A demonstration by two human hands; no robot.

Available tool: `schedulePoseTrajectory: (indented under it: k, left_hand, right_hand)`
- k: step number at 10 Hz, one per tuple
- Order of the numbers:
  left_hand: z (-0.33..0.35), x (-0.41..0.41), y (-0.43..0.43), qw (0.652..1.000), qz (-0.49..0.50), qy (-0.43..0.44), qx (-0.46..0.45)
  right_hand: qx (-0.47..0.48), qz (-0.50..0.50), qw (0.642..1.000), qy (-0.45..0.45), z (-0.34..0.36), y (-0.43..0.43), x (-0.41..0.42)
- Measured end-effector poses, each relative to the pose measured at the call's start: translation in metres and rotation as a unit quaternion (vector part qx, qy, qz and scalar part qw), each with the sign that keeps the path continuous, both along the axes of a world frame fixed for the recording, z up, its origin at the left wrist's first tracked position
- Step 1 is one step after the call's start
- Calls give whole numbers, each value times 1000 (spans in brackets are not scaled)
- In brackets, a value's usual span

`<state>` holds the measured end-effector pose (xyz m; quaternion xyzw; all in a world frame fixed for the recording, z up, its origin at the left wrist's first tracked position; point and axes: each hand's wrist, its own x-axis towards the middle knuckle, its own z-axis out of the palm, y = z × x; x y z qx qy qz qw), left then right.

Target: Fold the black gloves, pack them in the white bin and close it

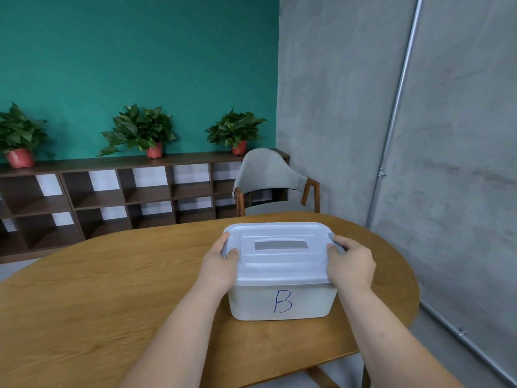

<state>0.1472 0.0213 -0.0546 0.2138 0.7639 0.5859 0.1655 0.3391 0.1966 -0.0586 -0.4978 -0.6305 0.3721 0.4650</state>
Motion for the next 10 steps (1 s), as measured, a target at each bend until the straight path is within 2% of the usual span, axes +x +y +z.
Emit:
schedulePoseTrajectory:
  k: [4, 6, 7, 9, 10]
  left_hand:
    - [-4, 25, 82, 997, 7, 56, -51]
    - [-6, 23, 107, 995, -85, 37, -34]
    - [-2, 21, 108, 989, -127, 38, -69]
    - [9, 17, 81, 978, -133, 73, -143]
    - [18, 13, 64, 978, -105, 86, -158]
  right_hand:
    - [20, 22, 996, -87, 10, 93, 11]
    - [38, 21, 991, -129, 11, 131, 16]
    - [40, 32, 983, -176, 13, 142, 14]
    - [114, 42, 926, -357, 36, 131, 6]
    - [138, 53, 919, -366, 51, 115, -5]
